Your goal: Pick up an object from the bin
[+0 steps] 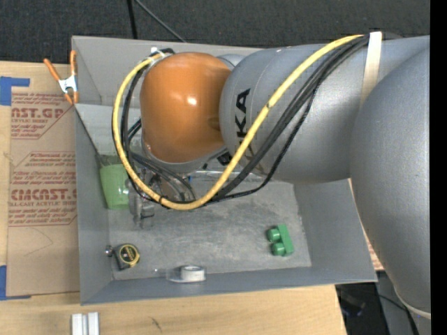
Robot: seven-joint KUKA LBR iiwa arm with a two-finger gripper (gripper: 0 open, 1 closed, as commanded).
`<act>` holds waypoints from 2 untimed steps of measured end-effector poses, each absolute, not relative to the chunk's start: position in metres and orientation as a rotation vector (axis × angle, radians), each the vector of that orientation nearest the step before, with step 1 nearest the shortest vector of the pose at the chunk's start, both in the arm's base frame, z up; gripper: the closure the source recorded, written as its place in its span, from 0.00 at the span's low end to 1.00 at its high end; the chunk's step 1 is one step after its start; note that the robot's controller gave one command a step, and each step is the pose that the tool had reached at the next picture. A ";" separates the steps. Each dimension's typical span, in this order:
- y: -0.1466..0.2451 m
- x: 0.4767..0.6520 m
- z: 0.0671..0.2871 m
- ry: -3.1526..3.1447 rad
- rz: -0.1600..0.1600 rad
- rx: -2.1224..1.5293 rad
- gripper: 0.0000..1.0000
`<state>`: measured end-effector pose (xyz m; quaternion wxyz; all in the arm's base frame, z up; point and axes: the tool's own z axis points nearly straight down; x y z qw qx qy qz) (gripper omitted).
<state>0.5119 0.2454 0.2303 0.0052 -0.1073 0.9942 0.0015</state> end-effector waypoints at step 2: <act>0.244 0.492 0.183 3.126 0.000 0.335 1.00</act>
Offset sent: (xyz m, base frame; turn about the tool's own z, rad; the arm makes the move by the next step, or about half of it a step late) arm 0.0147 -0.0128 -0.0268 0.1571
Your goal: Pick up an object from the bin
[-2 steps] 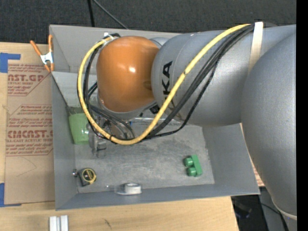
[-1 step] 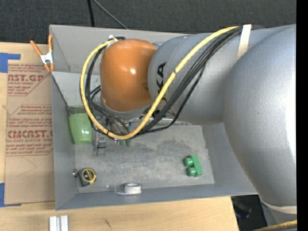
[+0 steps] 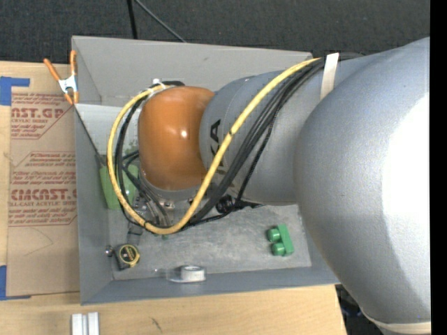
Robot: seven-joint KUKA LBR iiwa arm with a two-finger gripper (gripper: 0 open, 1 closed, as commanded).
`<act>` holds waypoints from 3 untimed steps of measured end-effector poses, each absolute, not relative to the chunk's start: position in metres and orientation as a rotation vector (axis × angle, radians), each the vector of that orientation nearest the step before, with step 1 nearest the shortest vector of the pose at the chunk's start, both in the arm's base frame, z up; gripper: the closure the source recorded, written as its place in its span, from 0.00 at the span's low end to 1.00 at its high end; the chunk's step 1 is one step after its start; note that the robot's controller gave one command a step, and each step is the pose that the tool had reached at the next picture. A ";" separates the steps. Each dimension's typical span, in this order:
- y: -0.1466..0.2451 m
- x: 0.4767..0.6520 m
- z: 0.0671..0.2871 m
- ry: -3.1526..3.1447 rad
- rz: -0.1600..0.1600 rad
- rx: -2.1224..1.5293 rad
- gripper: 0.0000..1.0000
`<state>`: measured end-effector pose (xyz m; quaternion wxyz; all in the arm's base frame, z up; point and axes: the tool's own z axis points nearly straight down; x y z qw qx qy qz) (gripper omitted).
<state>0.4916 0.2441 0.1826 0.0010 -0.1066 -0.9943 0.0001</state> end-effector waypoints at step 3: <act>0.222 0.486 0.071 -3.140 0.001 -0.036 1.00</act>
Offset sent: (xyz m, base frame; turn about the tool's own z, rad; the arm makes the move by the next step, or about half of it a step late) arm 0.0000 0.0000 0.0000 0.0000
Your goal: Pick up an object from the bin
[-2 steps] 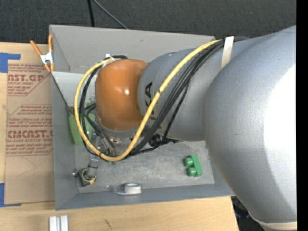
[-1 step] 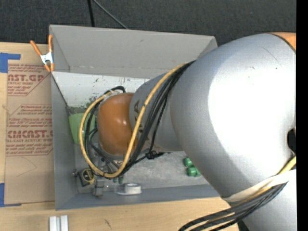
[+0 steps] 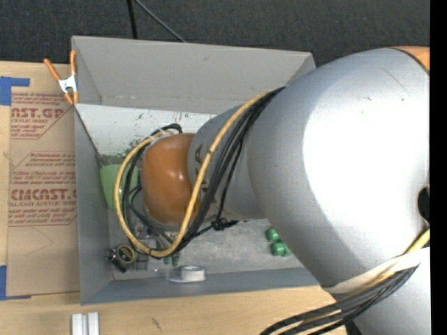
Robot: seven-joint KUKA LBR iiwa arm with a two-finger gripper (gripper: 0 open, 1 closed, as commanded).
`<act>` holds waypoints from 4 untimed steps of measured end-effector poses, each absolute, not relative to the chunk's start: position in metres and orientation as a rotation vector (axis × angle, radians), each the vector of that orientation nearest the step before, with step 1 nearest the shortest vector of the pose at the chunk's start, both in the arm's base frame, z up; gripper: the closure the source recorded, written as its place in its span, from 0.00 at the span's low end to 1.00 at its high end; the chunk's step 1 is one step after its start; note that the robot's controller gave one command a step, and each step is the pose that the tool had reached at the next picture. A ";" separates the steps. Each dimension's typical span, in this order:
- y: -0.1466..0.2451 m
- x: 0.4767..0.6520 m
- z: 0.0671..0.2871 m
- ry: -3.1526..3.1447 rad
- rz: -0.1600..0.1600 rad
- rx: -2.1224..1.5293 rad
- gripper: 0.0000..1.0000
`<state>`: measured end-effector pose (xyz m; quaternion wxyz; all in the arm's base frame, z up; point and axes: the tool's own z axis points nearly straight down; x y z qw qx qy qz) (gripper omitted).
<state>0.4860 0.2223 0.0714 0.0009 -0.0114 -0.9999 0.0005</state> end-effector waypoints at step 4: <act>0.234 0.489 0.071 -3.111 0.000 0.442 1.00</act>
Offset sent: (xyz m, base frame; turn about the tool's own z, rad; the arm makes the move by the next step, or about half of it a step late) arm 0.0128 -0.0031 0.0962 -0.0137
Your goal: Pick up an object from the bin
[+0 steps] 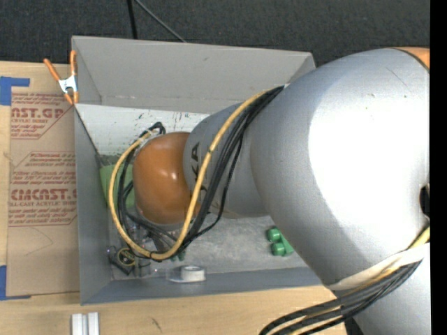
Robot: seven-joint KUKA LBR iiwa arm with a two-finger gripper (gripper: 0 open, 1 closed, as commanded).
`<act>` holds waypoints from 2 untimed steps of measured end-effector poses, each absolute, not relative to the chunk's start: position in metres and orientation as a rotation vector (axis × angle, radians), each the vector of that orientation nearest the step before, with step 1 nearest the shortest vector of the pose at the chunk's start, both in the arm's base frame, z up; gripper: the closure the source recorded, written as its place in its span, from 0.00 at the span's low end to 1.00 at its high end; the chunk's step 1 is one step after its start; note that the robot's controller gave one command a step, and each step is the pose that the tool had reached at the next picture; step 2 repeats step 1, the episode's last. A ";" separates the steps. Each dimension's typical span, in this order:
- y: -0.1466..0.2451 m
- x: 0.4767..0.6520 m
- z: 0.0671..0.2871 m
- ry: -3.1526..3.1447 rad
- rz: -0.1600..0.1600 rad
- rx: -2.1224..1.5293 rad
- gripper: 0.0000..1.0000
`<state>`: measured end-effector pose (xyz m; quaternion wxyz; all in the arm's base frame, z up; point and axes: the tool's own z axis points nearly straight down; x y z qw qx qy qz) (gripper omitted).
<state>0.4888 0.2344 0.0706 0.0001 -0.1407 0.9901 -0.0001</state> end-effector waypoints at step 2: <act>0.229 0.504 0.258 3.099 0.004 -0.446 1.00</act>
Offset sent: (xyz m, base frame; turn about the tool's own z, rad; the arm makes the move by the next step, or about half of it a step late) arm 0.0132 -0.0065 0.1829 -0.0037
